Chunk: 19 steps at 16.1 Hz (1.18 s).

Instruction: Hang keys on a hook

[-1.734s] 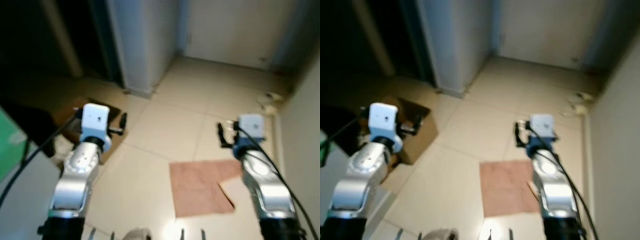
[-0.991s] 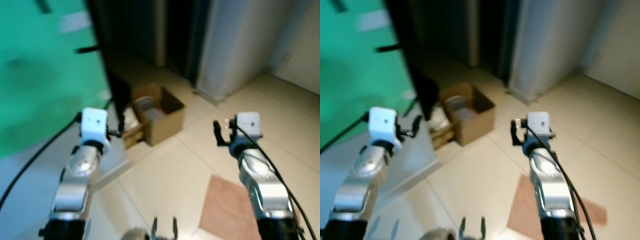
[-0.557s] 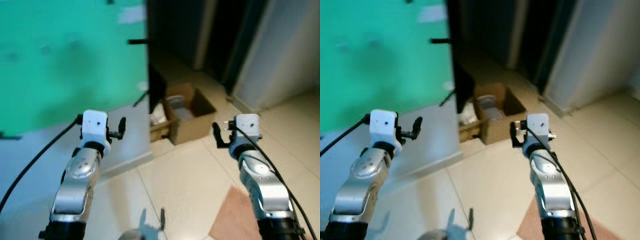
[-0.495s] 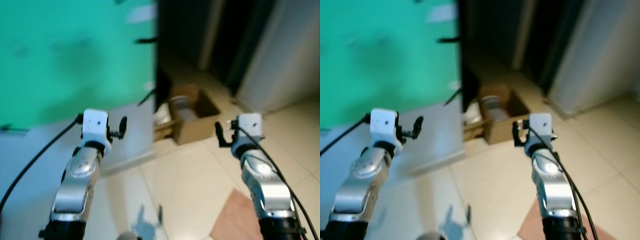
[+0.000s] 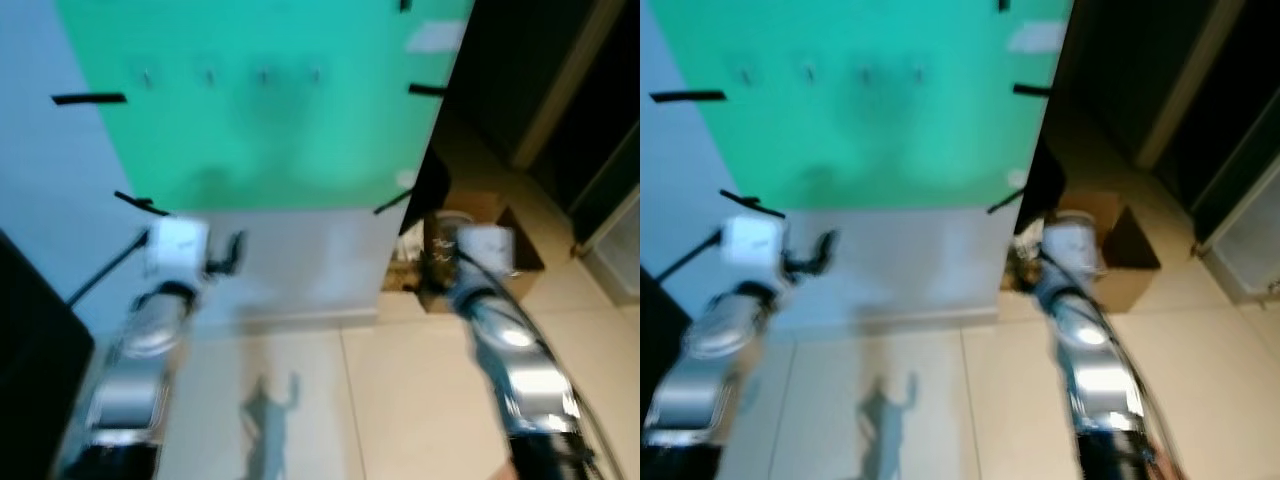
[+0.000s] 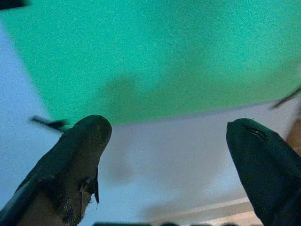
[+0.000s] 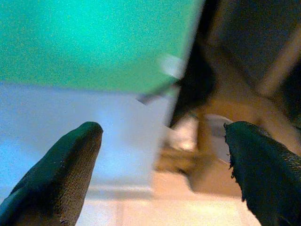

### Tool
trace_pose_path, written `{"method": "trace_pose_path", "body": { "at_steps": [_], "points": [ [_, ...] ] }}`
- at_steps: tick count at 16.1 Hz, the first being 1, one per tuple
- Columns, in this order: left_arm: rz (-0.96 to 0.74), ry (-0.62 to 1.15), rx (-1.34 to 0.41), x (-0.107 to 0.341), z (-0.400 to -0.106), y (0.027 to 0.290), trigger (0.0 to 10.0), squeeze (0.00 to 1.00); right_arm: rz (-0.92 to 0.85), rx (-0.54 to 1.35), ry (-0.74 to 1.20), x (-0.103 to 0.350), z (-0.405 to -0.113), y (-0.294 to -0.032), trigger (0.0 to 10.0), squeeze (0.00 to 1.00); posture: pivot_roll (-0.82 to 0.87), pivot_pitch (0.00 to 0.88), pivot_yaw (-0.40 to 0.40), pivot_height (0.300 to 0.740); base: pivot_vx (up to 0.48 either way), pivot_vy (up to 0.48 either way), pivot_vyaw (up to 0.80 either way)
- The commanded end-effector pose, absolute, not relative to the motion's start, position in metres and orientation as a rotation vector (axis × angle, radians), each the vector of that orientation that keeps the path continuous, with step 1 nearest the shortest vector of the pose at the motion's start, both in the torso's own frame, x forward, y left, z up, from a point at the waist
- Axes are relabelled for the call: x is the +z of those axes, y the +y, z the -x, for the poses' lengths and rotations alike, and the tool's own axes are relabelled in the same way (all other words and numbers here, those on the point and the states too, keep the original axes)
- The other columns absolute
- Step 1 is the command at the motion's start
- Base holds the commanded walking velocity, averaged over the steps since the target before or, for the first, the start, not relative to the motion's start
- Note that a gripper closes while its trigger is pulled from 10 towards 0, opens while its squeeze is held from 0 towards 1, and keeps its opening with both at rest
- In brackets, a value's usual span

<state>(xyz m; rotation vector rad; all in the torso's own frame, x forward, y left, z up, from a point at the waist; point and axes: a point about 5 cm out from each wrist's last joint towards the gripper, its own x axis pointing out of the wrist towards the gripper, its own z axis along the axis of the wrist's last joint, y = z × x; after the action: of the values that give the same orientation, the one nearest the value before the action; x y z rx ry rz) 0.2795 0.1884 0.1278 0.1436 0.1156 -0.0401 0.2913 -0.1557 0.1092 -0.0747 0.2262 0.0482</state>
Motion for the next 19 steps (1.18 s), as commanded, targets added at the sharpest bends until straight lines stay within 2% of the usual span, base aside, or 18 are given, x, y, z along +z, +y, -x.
{"method": "trace_pose_path", "body": {
  "at_steps": [1,19],
  "points": [
    [-0.137,0.092,-0.072,0.133,-0.282,0.179,10.0,0.00,0.091,0.009,0.223,0.112,-0.291,-0.169,10.0,1.00,-0.04,0.000,-0.012,0.740,0.326,0.000,0.80],
    [-0.199,0.103,-0.097,0.132,-0.272,0.185,10.0,0.00,0.059,-0.003,0.231,0.102,-0.286,-0.163,10.0,1.00,-0.02,0.000,0.019,0.740,0.364,0.000,0.80]
  ]
}}
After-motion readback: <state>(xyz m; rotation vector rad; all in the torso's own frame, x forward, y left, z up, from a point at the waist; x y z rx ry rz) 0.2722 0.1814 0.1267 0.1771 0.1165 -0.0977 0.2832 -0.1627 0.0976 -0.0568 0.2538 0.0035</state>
